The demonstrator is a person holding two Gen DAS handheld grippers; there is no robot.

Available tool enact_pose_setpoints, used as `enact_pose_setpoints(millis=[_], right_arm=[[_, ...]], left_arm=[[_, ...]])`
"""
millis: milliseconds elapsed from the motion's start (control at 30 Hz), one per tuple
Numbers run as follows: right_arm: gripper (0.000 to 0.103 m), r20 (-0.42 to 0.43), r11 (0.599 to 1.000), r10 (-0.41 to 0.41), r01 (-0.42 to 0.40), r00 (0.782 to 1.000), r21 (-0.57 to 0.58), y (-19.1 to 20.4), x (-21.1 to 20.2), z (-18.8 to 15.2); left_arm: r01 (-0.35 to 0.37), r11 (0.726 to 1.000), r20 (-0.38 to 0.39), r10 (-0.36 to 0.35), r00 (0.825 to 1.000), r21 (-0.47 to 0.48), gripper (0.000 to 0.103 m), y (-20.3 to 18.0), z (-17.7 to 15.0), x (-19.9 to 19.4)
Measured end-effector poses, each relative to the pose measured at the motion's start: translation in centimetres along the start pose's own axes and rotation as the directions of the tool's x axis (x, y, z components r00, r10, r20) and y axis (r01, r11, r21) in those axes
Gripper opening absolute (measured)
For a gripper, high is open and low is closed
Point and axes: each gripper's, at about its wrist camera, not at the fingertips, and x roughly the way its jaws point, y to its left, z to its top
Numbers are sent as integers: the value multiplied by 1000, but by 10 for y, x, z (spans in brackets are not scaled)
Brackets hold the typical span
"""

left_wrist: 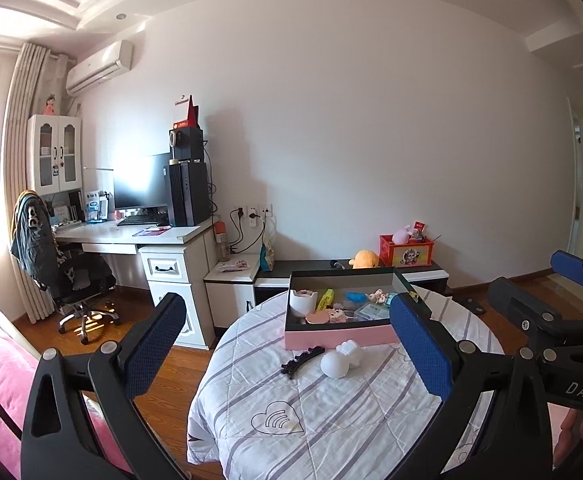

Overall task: Organize rigid objects
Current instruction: 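Withdraw both tools from the pink box back over the bed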

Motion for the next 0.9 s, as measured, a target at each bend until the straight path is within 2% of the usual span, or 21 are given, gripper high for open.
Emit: enact_pose_setpoints(millis=[500,733,900], right_arm=[[103,-61,1000,3,-3,998,4,0,25,-9],[103,-120,1000,4,-3,993,7,-2,52,-19],[103,-193,1000,14,-12,981,11,-3,84,-35]], left_arm=[[-9,1000,-68,9,998,3,103,-1,-12,33],[-2,1000,-139,2,990,3,103,-2,-26,66],[15,1000,-228,-16,974,-7,103,1,-47,101]])
